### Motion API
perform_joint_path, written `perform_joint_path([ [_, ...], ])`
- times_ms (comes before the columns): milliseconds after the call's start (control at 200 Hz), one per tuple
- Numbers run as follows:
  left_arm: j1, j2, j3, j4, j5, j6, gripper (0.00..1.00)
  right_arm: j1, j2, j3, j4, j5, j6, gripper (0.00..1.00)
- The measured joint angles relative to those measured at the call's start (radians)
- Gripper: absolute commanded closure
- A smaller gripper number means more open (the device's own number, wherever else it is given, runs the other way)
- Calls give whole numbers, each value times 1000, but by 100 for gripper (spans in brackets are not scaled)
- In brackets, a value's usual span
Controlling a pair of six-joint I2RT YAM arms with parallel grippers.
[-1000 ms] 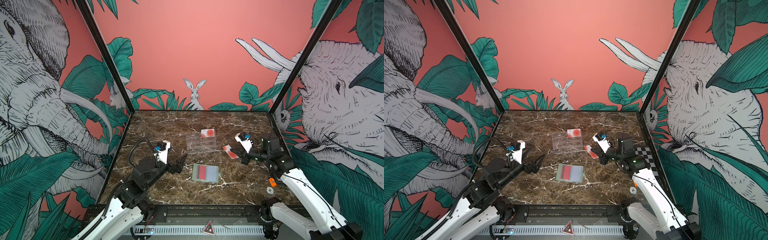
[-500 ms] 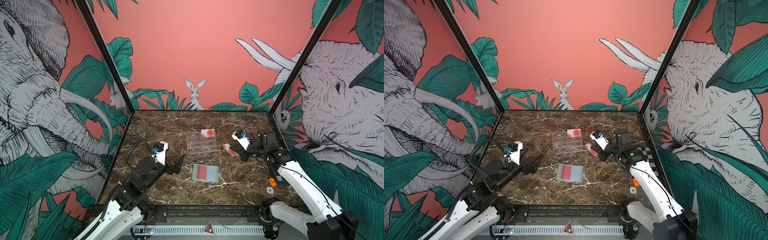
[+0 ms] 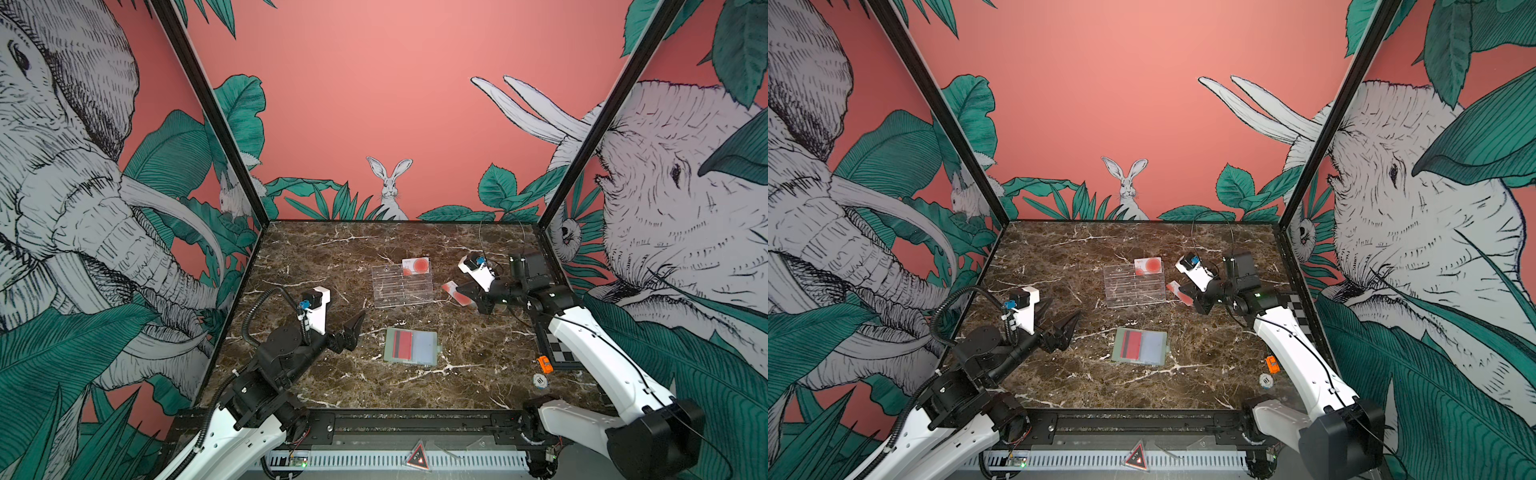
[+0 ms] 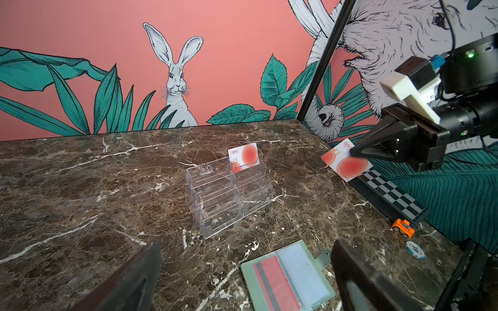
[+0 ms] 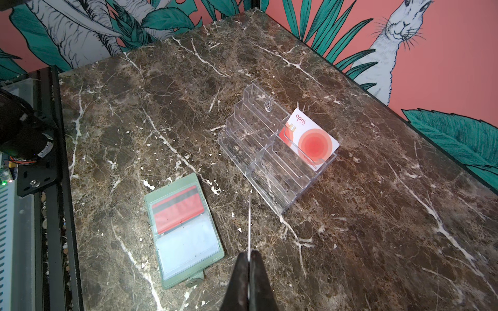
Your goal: Take the credit cards out of the card holder
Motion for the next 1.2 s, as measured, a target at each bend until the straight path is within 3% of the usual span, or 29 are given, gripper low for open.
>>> perform_joint_path([
  [1200,0,-5,0,-15,-2,-4,1,2,174,139,5,-11,-90,100],
])
